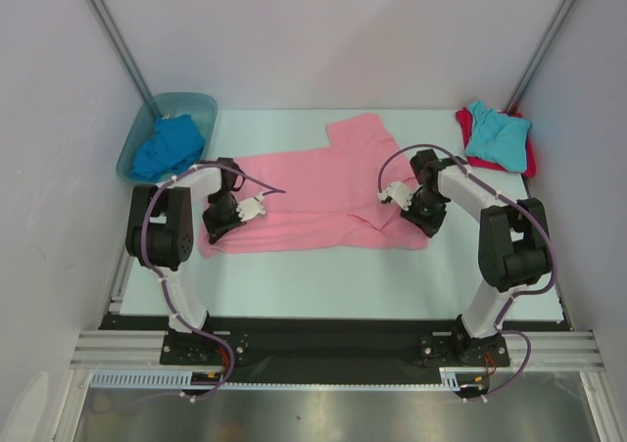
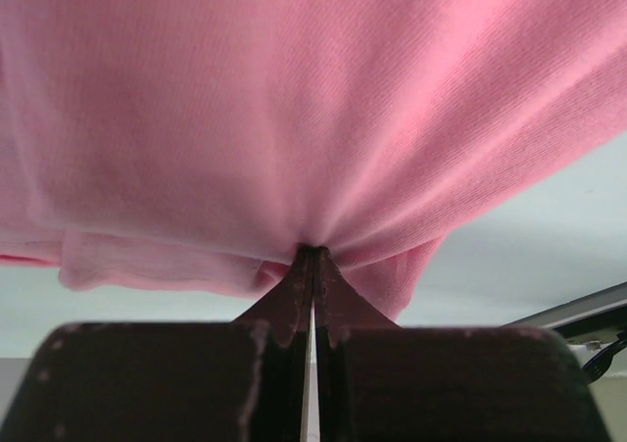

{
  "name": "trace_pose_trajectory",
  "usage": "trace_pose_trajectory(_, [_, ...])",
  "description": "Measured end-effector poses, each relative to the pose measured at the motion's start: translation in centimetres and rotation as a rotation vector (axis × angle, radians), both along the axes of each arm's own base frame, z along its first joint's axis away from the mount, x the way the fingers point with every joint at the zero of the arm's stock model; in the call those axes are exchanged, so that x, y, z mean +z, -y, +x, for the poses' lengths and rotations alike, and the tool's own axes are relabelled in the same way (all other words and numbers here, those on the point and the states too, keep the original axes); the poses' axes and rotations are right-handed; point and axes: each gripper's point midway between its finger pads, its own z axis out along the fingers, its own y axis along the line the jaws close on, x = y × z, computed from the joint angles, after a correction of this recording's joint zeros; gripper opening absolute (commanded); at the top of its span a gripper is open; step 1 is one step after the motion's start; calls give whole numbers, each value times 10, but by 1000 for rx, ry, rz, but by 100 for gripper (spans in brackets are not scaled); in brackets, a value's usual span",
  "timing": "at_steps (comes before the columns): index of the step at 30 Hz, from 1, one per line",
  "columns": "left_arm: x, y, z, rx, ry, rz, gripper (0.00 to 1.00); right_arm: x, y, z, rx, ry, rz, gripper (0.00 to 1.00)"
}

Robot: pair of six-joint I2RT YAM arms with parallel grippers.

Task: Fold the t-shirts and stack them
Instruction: Fold the tshirt

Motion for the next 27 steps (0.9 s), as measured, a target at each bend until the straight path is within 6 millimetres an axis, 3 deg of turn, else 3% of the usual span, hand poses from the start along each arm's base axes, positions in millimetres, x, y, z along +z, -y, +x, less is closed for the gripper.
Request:
trace_pose_trajectory(5, [1,-7,0,1,-8,24,0,-11,-1,-8,-22,-22,3,6])
trace_pose_trajectory(18, [3,-13,6,24,5,23,0,5,-21,25,-22,88,37,5])
trace_pose_trajectory(27, [3,-13,9,25,14,21,6,-13,-28,21,-33,59,35,4])
